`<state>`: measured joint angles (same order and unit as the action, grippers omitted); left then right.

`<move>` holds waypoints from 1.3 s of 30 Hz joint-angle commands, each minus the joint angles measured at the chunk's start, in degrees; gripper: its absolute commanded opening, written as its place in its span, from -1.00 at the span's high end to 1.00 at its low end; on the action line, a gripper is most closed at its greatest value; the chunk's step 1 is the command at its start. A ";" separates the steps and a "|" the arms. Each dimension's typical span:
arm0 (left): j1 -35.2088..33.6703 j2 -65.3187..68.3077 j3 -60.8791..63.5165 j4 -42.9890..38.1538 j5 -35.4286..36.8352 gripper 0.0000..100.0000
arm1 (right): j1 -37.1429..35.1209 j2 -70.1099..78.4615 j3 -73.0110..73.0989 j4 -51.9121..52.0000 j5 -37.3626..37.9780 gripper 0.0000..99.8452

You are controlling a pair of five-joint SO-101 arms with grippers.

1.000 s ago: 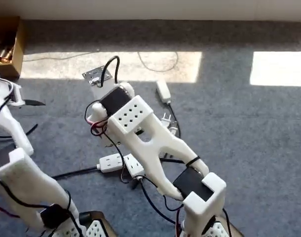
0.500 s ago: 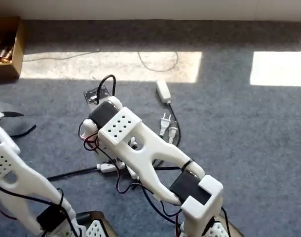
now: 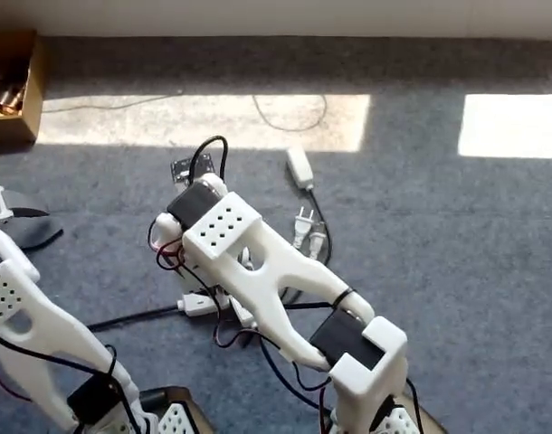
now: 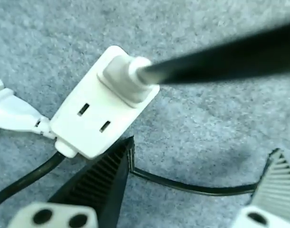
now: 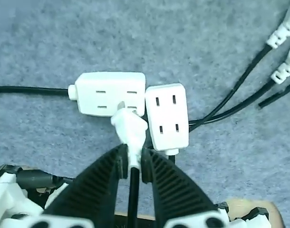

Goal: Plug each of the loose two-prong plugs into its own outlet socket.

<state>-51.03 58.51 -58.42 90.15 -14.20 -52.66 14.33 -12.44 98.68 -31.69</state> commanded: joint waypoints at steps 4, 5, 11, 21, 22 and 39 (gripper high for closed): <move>-0.40 -0.84 -2.15 0.18 -0.44 0.18 | 2.68 -0.57 -2.33 2.07 -1.58 0.99; -0.31 -0.84 -2.15 0.18 -0.44 0.18 | 2.86 -0.57 -2.33 2.07 -1.58 0.99; -0.31 -0.84 -2.07 0.18 -0.44 0.18 | 2.68 -0.57 -2.33 0.84 -1.58 0.99; -0.31 -0.75 -2.07 0.18 -0.44 0.18 | 0.31 -0.92 -2.33 0.13 -1.67 0.99; -0.31 -0.75 -2.07 0.18 -0.44 0.18 | 0.31 -0.92 -2.33 0.13 -1.67 0.99; -0.31 -0.75 -1.98 0.18 -0.44 0.18 | 0.66 1.80 -3.03 1.10 -4.40 0.99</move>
<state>-51.03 58.59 -58.42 90.15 -14.20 -51.96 15.74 -15.25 98.42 -35.38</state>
